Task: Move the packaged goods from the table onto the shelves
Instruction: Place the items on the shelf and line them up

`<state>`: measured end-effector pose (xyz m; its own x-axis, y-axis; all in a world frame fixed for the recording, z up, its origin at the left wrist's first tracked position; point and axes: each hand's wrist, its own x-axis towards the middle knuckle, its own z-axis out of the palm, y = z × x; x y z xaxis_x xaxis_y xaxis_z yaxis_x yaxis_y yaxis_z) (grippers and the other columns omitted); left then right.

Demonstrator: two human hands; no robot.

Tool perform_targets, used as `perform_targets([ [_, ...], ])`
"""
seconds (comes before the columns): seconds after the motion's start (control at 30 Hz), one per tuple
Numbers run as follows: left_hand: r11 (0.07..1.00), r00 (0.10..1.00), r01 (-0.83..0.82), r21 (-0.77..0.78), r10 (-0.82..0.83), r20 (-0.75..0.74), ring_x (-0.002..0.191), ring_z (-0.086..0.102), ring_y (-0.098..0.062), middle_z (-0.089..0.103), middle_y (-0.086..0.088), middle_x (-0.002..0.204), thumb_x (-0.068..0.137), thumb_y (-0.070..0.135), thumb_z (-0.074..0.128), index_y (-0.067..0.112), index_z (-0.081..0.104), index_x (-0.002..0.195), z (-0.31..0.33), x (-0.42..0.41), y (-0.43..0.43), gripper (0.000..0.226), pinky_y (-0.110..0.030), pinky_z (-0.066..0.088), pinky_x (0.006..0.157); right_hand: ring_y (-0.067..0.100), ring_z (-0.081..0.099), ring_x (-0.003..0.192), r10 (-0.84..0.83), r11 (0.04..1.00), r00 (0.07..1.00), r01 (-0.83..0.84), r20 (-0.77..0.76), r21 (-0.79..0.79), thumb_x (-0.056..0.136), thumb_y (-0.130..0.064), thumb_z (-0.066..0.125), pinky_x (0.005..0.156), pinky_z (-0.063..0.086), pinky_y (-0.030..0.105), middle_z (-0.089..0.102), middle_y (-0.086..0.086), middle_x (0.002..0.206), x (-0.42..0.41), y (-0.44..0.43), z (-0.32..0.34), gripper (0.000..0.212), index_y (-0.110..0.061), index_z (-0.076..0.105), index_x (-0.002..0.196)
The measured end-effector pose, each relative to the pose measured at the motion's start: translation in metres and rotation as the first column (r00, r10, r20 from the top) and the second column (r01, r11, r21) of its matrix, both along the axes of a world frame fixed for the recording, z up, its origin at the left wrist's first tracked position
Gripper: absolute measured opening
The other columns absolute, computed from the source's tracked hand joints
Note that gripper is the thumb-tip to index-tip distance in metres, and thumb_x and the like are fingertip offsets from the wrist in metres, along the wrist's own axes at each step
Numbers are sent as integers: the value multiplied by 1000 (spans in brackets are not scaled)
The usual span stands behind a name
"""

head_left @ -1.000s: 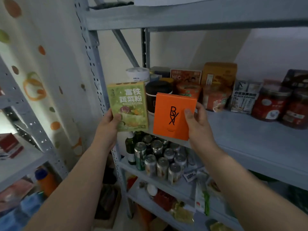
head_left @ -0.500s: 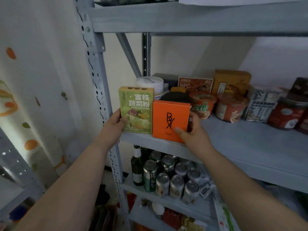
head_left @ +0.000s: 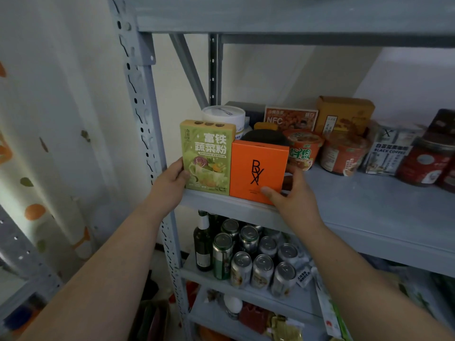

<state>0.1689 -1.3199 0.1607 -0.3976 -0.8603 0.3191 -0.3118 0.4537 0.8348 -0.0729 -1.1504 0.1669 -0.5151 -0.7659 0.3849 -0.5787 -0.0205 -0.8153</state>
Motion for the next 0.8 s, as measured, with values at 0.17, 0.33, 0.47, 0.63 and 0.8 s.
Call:
perform_targets([
  [0.17, 1000, 1000, -14, -8, 14, 17, 112, 57, -9, 62, 15, 124, 109, 22, 38, 36, 53, 141, 2, -3, 4, 38, -15, 40, 78, 9, 60, 101, 3, 1000, 999, -4, -33, -8, 83, -31, 82, 75, 41, 9, 64, -4, 123, 0, -1, -2, 65, -22, 49, 138],
  [0.33, 998, 1000, 2, -63, -1, 7, 108, 57, 1, 60, 23, 125, 109, 27, 37, 38, 43, 147, 4, -6, 14, 40, -12, 42, 82, 9, 59, 107, -20, 1000, 998, 19, -63, -17, 80, -37, 84, 82, 48, 17, 60, -2, 132, 0, -1, -4, 72, -23, 47, 141],
  [0.47, 990, 996, -74, -123, 66, -64, 141, 39, -4, 41, 12, 155, 104, 49, 43, 35, 27, 157, -10, -7, 19, 57, -40, 40, 115, 11, 52, 116, -51, 999, 992, 51, -113, 2, 79, -41, 83, 97, 49, 34, 52, 2, 138, 0, 0, -4, 81, -23, 42, 147],
  [0.63, 832, 956, -258, -491, 293, -6, 153, -2, -11, 9, -6, 168, 106, 47, 39, 12, 11, 161, -11, -22, 58, 71, -48, 12, 126, 25, 30, 145, -105, 990, 932, 130, -347, 49, 84, -63, 66, 117, 32, 45, 33, 11, 157, -2, 14, -1, 98, -15, 23, 157],
  [0.8, 613, 959, -50, -788, 249, 132, 155, 6, -39, 13, -23, 165, 101, 44, 43, -1, 18, 158, 4, -64, 94, 76, -57, 13, 124, 29, 1, 155, -130, 966, 765, 241, -631, 94, 84, -74, 28, 123, 8, 54, 10, 12, 168, -27, 44, -1, 99, -16, 7, 161],
])
